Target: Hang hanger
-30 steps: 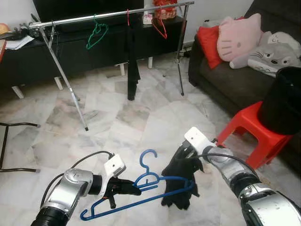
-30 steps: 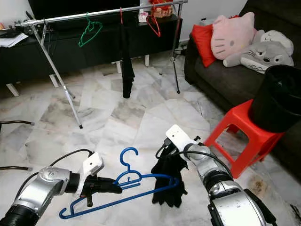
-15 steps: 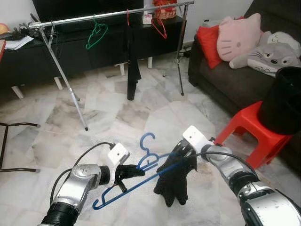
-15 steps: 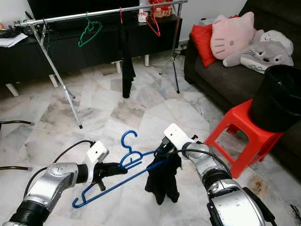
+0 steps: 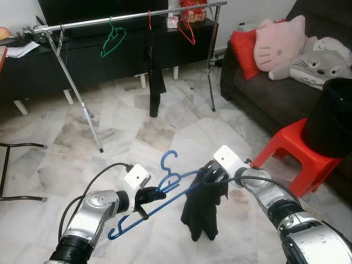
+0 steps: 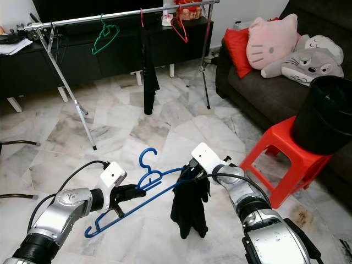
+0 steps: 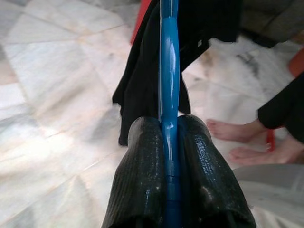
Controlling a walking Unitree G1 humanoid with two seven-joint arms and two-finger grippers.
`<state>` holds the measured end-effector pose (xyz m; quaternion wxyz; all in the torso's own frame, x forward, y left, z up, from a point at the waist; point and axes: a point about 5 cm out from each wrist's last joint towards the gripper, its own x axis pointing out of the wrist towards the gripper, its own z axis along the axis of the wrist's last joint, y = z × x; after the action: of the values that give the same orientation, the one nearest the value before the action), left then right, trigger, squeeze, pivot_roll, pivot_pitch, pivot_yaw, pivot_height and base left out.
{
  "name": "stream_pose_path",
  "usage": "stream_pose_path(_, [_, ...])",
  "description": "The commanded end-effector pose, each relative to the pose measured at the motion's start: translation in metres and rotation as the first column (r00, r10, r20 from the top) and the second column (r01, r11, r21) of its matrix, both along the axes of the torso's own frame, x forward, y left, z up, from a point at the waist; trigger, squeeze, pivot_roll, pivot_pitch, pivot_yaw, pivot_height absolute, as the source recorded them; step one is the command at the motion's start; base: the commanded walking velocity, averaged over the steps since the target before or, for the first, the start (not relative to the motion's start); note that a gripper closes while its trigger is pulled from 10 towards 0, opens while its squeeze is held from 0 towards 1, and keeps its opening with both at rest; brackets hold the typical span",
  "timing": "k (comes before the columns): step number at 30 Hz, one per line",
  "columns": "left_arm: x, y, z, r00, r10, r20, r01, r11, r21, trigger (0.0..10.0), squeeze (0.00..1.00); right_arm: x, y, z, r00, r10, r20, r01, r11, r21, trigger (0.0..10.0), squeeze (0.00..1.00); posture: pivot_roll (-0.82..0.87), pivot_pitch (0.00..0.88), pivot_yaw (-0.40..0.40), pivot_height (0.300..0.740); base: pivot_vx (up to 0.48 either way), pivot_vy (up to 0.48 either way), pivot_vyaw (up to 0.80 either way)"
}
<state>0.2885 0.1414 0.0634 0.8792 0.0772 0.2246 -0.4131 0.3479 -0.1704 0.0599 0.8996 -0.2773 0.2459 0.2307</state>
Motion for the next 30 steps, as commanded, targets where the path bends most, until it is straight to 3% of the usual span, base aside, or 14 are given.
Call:
stream_pose_path(1, [0.007,0.006,0.004,0.998,0.059,0.034,-0.059,0.998,0.011,10.0,0.00,0.002,-0.006,0.003,0.999,-0.041,0.017,0.040,0.999,0.009,10.0,0.00,-0.06,0.000,-0.021,0.740,0.000,0.000,0.00])
stream_pose_path(9, [0.011,0.005,0.006,0.993,0.099,0.066,-0.097,0.995,-0.023,10.0,0.00,0.003,0.002,0.007,1.000,-0.012,0.026,0.011,0.999,0.034,10.0,0.00,-0.07,0.000,-0.023,0.740,0.000,0.000,0.00])
stream_pose_path(12, [0.006,0.002,0.007,0.997,0.063,0.034,-0.061,0.996,-0.073,10.0,0.00,0.003,0.007,0.008,1.000,0.011,0.028,-0.013,0.999,0.045,10.0,0.00,-0.07,0.000,-0.022,0.740,0.000,0.000,0.00])
stream_pose_path(14, [-0.002,-0.005,0.008,1.000,-0.020,-0.006,0.019,0.992,-0.122,10.0,0.00,0.003,0.008,0.009,0.999,0.023,0.036,-0.025,0.999,0.036,10.0,0.00,-0.06,0.000,-0.023,0.740,0.000,0.000,0.00])
stream_pose_path(19, [-0.005,-0.002,0.005,0.998,-0.050,-0.023,0.048,0.993,-0.105,10.0,0.00,0.008,0.001,0.015,0.996,0.002,0.088,0.000,1.000,-0.020,10.0,0.00,-0.06,0.000,-0.023,0.740,0.000,0.000,0.00])
stream_pose_path(24, [-0.008,0.000,0.005,0.997,-0.071,-0.040,0.066,0.992,-0.110,10.0,0.00,0.009,-0.002,0.019,0.995,-0.011,0.096,0.012,1.000,-0.015,10.0,0.00,-0.06,0.000,-0.023,0.740,0.000,0.000,0.00])
stream_pose_path(30, [0.000,-0.003,0.003,1.000,-0.011,0.005,0.012,0.997,-0.075,10.0,0.00,0.010,0.008,0.023,0.995,0.038,0.095,-0.039,0.999,0.007,10.0,0.00,-0.06,0.000,-0.027,0.740,0.000,0.000,0.00])
